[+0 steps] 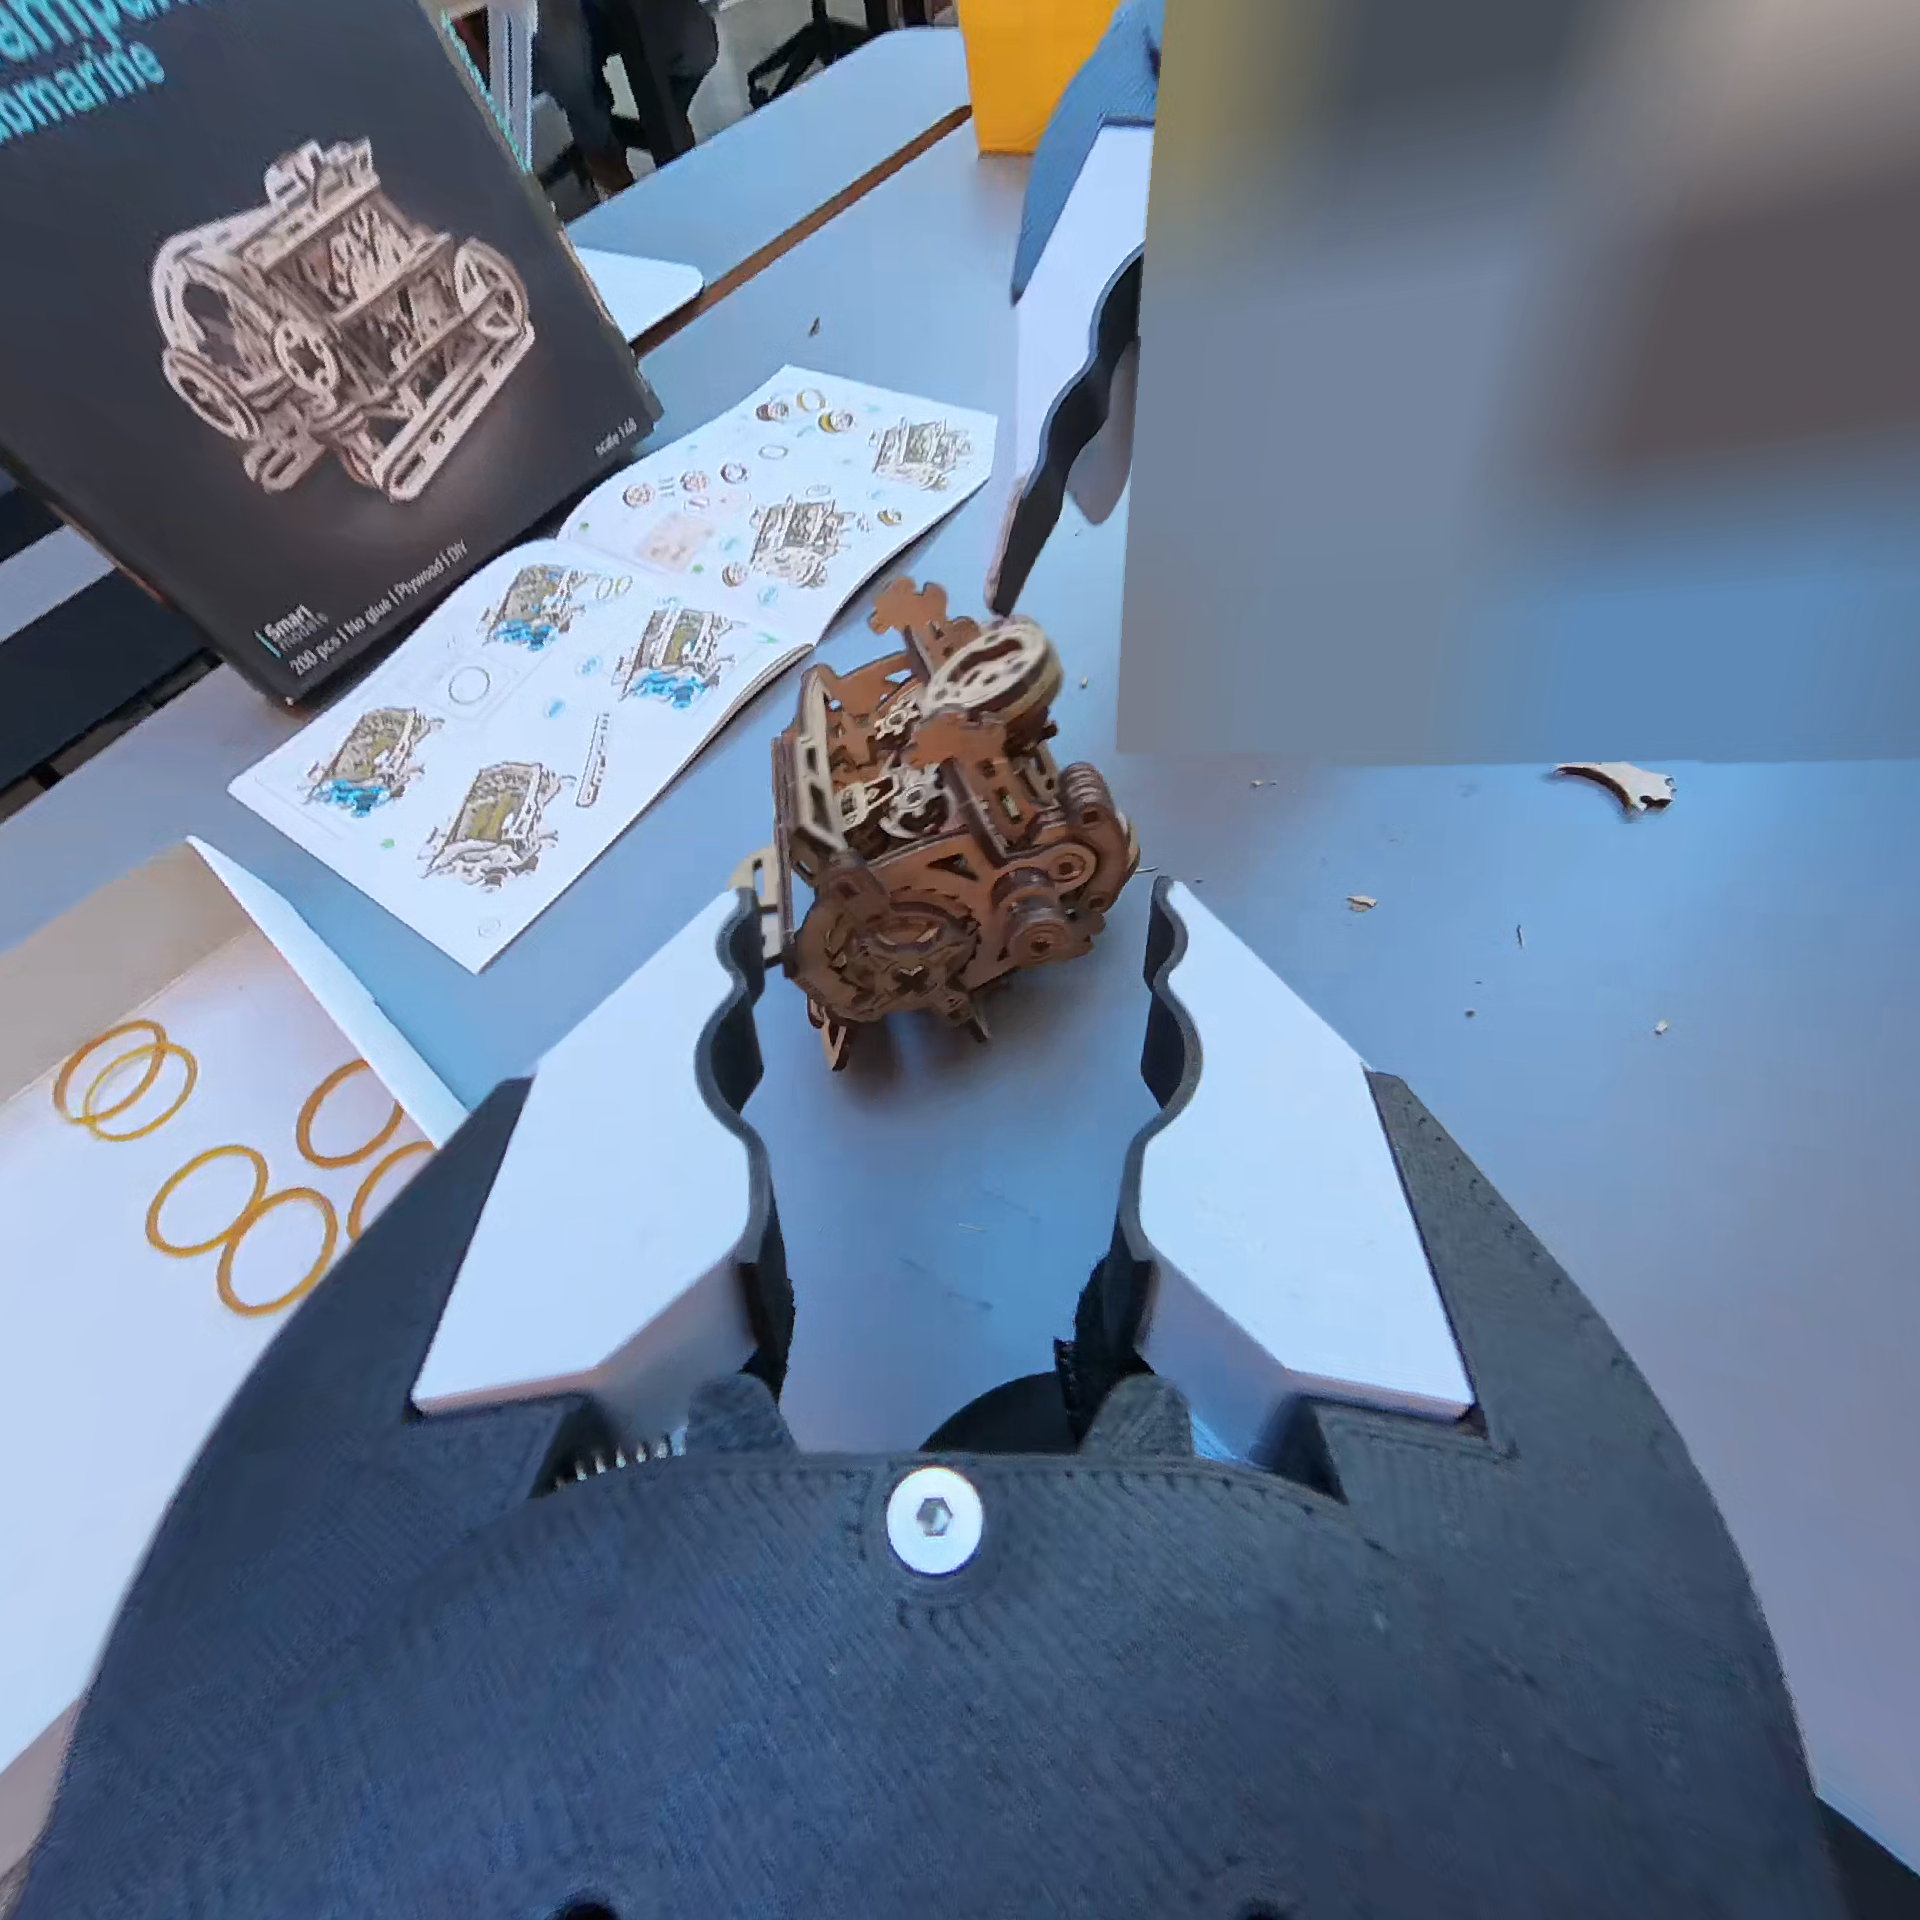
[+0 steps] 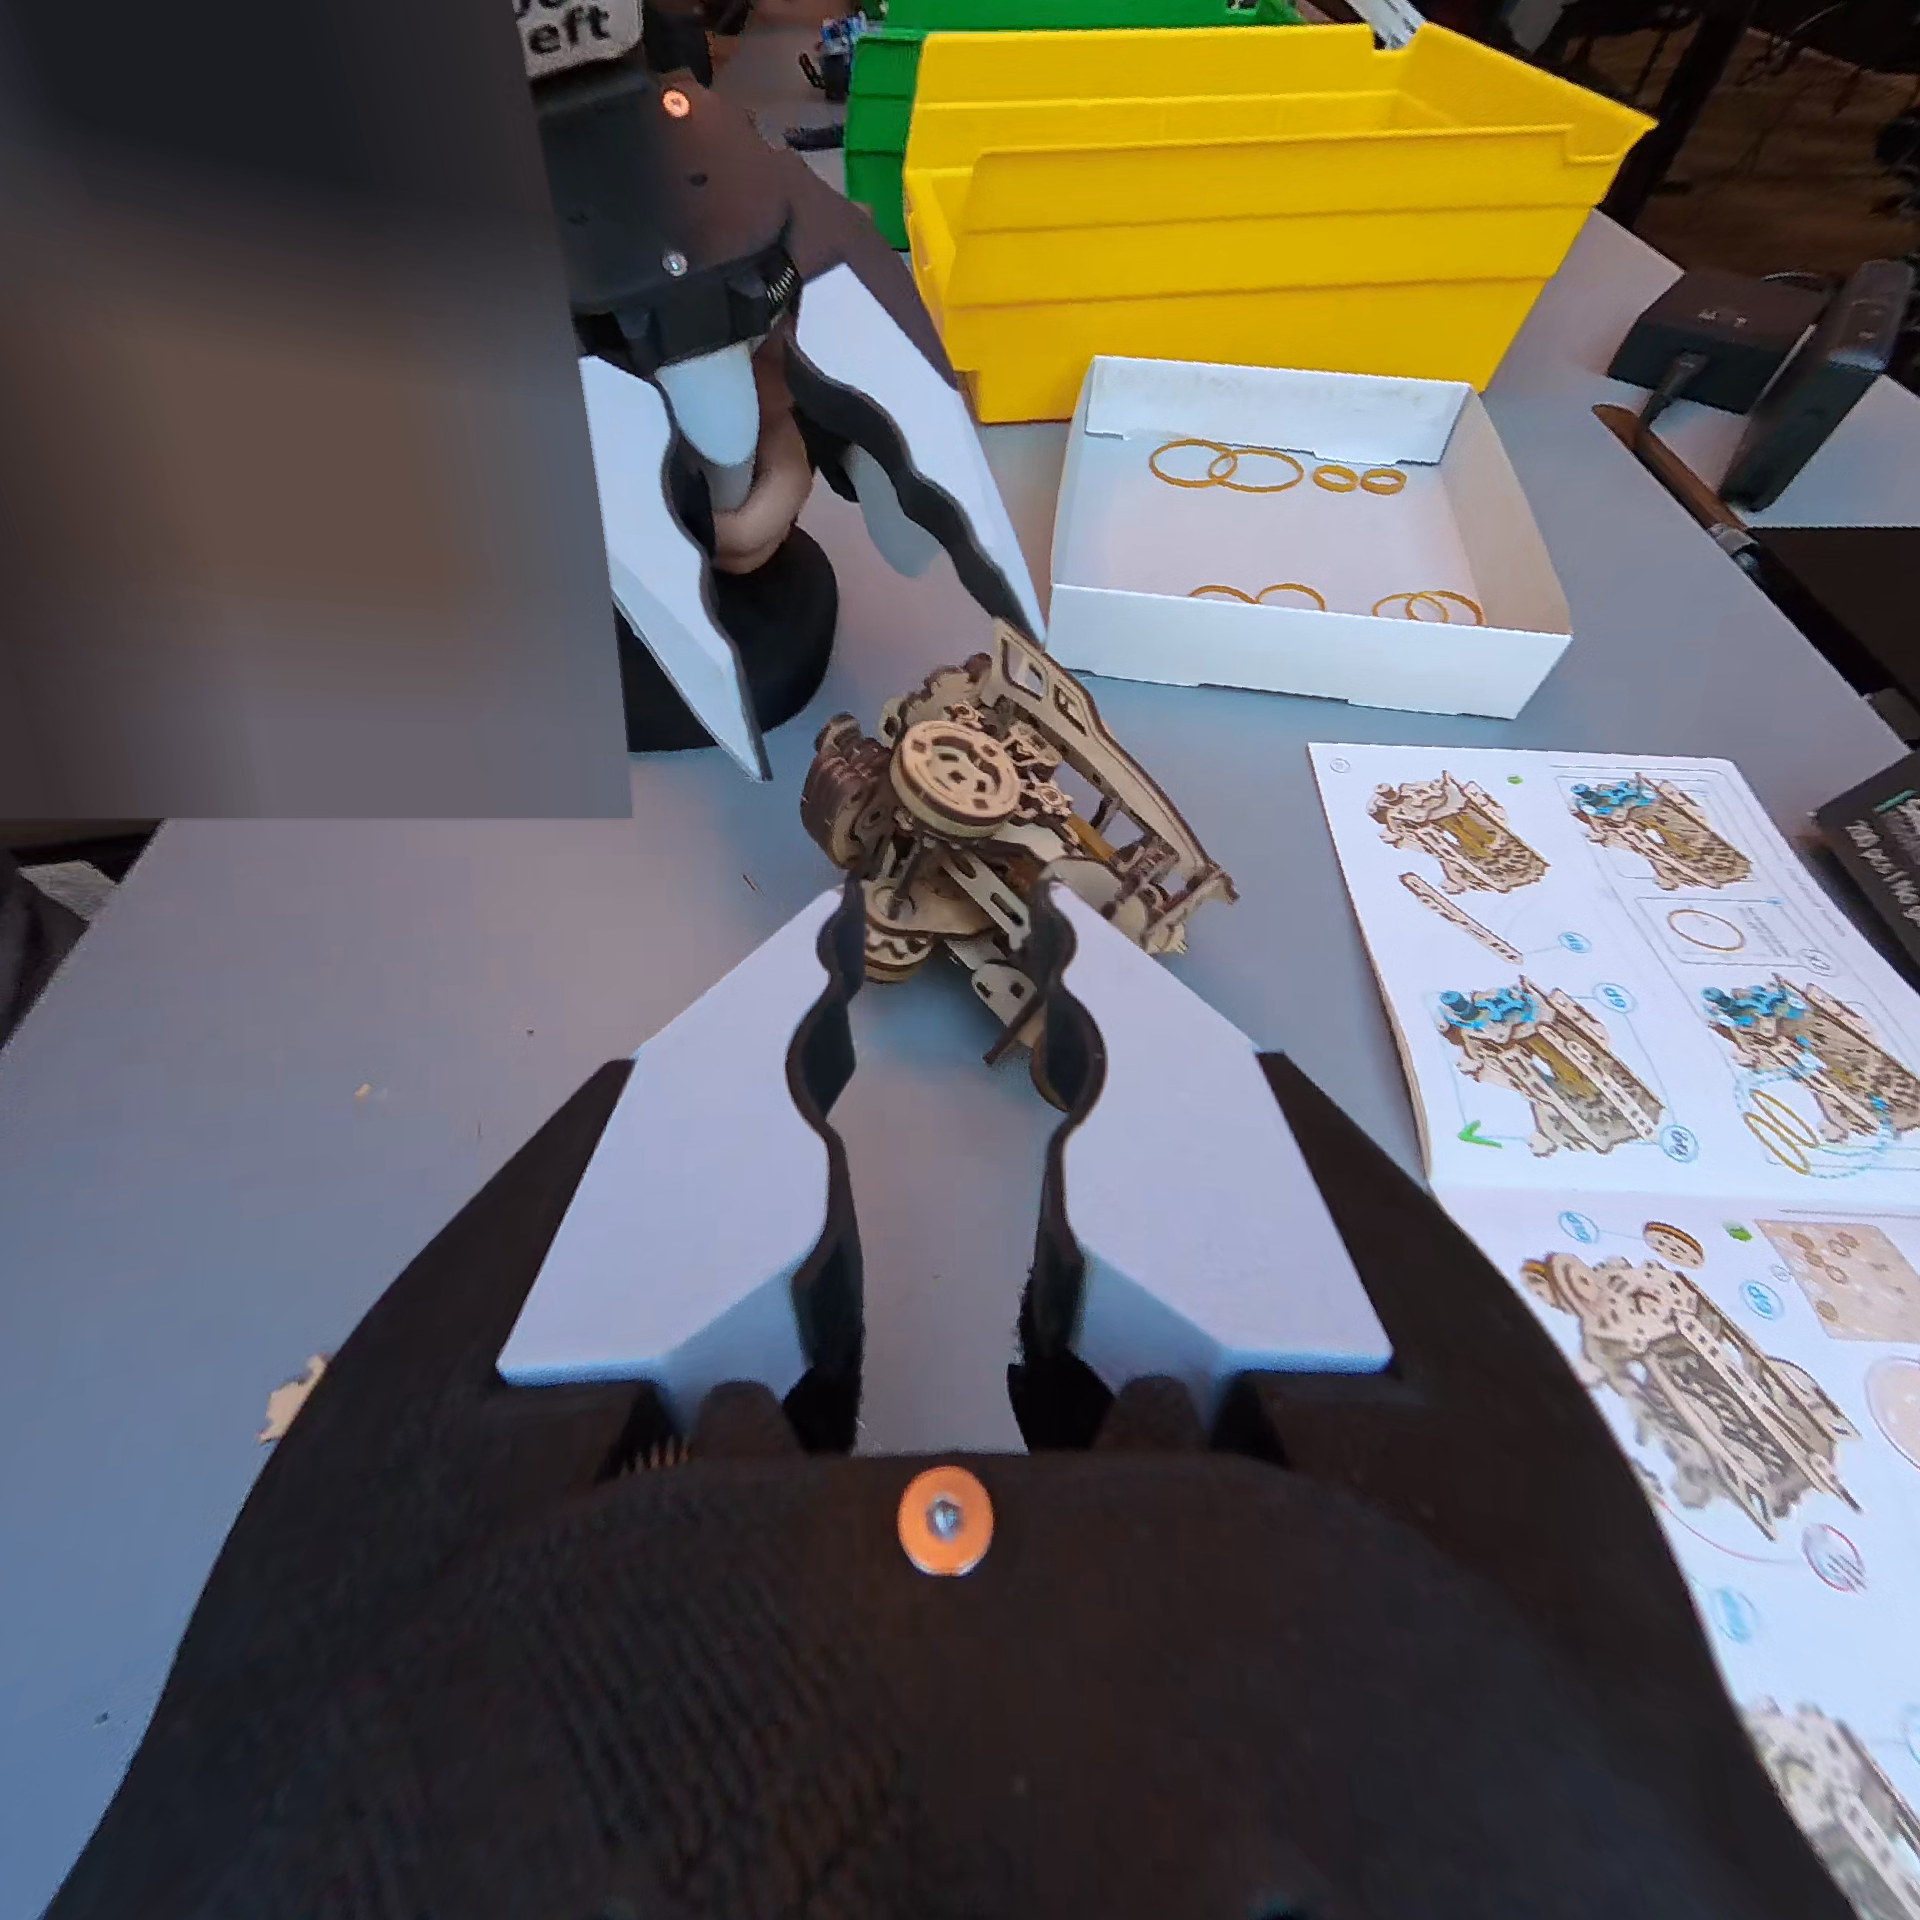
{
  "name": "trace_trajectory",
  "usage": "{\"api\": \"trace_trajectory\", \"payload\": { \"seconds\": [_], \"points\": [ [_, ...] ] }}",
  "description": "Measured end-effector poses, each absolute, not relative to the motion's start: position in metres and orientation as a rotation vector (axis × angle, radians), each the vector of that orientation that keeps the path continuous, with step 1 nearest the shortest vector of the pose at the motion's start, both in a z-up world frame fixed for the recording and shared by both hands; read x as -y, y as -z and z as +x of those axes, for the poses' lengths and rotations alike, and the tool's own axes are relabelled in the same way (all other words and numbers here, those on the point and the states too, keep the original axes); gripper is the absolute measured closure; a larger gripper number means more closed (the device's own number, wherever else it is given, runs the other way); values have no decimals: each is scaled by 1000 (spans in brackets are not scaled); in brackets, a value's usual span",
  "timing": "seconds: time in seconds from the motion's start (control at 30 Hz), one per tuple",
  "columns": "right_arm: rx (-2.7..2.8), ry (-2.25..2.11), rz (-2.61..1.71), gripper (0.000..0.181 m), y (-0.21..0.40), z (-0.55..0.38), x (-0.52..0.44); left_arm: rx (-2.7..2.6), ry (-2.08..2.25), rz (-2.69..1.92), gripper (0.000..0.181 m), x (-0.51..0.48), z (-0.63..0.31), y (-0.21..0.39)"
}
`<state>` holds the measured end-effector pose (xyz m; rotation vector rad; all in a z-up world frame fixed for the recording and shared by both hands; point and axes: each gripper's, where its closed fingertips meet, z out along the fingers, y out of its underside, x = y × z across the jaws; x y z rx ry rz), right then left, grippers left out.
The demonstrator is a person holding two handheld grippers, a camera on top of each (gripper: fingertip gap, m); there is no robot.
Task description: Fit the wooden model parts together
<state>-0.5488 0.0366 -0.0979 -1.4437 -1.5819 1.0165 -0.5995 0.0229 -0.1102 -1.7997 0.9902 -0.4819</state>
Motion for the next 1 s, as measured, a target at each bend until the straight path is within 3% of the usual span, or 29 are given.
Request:
{"api": "trace_trajectory", "payload": {
  "seconds": [0.2, 0.3, 0.87, 1.0],
  "points": [
    [1525, -949, -1475, 143, 94, -543, -57, -936, 580, -1893, 107, -23, -607, 114],
    [1539, -907, -1521, 123, 97, -545, -76, -975, 698, -1995, 105, -17, -609, 121],
    [1587, -998, -1685, 129, 111, -558, -82, -739, 700, -2222, 107, -15, -631, 130],
    [1456, -1159, -1784, 130, 104, -557, -87, -654, 772, -2285, 115, -3, -626, 134]
  ]
}}
